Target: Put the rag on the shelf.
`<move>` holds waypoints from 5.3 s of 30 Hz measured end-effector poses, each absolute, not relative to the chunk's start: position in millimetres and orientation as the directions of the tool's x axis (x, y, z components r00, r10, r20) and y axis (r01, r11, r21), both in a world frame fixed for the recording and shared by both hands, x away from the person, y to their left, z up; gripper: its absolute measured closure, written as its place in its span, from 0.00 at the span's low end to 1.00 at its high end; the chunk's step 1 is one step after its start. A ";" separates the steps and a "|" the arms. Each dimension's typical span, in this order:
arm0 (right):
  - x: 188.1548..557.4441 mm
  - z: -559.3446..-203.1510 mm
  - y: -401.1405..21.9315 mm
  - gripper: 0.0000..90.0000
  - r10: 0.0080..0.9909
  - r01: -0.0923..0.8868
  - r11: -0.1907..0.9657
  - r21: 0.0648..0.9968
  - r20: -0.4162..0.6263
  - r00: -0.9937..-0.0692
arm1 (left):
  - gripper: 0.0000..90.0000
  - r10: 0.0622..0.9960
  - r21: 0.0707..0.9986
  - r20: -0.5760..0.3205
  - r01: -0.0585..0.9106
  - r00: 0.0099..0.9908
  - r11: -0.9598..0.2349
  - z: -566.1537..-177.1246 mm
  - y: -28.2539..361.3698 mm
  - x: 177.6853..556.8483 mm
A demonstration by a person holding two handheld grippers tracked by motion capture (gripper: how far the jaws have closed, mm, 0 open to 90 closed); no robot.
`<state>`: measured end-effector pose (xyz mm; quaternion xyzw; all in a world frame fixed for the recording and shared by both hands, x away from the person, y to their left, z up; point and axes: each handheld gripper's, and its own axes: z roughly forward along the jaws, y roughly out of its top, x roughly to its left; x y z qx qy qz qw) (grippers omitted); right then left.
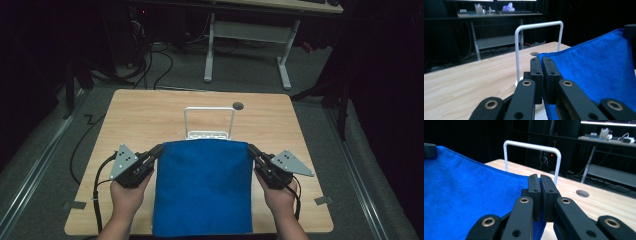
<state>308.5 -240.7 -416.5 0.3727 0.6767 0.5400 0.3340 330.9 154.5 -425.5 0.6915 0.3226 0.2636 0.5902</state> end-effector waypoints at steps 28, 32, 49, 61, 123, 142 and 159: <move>285.9 -369.6 -249.5 0.98 0.858 -0.011 0.086 0.996 -0.080 -0.508 | 0.98 0.745 0.998 0.042 0.001 0.666 -0.056 -388.5 151.4 313.2; 292.7 -363.6 -249.8 0.98 0.863 -0.024 0.094 0.995 -0.093 -0.497 | 0.98 0.753 0.998 0.054 -0.013 0.656 -0.060 -384.2 149.8 324.4; 345.7 -337.7 -260.7 0.98 0.884 0.010 0.070 0.997 -0.058 -0.464 | 0.98 0.772 0.991 0.136 -0.081 0.621 -0.110 -351.3 145.6 383.2; 391.0 -328.2 -258.5 0.98 0.906 0.039 0.096 0.995 -0.071 -0.417 | 0.98 0.805 0.981 0.178 -0.040 0.566 -0.189 -346.1 134.3 436.6; 508.1 -466.1 -239.9 0.98 0.909 0.475 0.095 0.875 0.118 -0.400 | 0.98 0.769 0.858 0.009 0.389 0.639 -0.334 -492.2 98.7 506.0; 522.0 -487.6 -235.7 0.98 0.905 0.513 0.090 0.854 0.146 -0.401 | 0.98 0.768 0.826 -0.003 0.434 0.640 -0.358 -509.4 90.5 507.0; 522.2 -487.7 -239.6 0.75 0.923 0.538 0.056 0.841 0.162 -0.350 | 0.72 0.798 0.825 -0.045 0.473 0.600 -0.310 -507.6 98.6 502.0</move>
